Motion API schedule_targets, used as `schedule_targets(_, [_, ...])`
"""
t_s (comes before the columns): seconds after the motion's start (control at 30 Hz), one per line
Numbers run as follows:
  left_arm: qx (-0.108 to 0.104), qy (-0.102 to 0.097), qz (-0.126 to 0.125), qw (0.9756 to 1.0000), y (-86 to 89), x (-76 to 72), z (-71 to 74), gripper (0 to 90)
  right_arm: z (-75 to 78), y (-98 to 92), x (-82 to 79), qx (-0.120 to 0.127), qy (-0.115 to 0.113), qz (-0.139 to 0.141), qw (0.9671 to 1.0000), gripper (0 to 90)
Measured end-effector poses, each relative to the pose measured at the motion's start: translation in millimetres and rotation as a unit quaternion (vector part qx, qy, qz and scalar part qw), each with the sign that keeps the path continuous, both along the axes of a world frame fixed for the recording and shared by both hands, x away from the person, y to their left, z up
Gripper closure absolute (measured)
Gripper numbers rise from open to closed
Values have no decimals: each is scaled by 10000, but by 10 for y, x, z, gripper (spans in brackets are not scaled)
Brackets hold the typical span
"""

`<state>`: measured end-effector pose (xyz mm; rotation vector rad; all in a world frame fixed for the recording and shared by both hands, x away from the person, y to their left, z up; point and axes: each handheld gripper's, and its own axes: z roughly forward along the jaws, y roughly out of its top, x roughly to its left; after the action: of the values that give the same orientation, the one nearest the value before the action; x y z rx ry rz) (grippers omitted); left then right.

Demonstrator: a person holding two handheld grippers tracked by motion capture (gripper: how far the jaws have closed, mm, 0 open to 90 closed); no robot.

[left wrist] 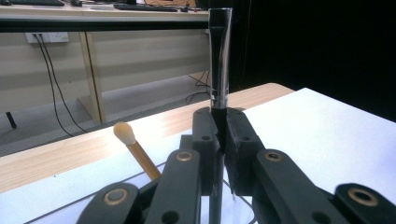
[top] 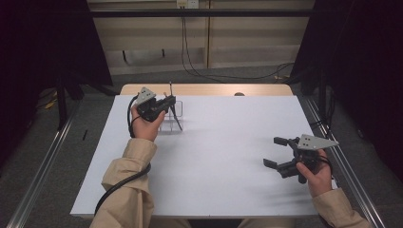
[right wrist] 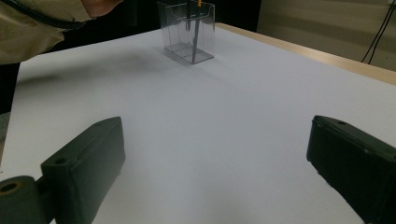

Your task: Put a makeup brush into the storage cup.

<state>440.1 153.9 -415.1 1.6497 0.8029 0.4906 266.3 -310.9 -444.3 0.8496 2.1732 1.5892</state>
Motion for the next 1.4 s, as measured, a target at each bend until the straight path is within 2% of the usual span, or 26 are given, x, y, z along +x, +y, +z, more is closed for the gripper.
schedule_targets(0.5, [54,101,-14,9999,0,-6,-73,836,-5,3,2,15,11,22,10000,40])
schedule_targets(0.93, [31,186,-45,9998,11,-17,-105,835,-4,6,3,21,11,29,10000,40])
schedule_targets(1.07, [-39,273,-77,9996,15,-15,-110,823,-2,4,1,13,10,23,10000,40])
schedule_targets(1.13, [-111,284,-19,9995,20,-20,-113,750,-3,5,2,15,11,31,10000,40])
schedule_targets(1.23, [-353,306,-4,9989,36,-37,-108,557,-1,6,1,15,6,29,10000,40])
schedule_targets(1.3, [-383,289,3,9988,50,-49,-101,466,-1,5,3,12,3,30,10000,40])
schedule_targets(1.4, [-379,268,17,9989,68,-69,-91,380,-4,9,3,9,14,24,10000,40])
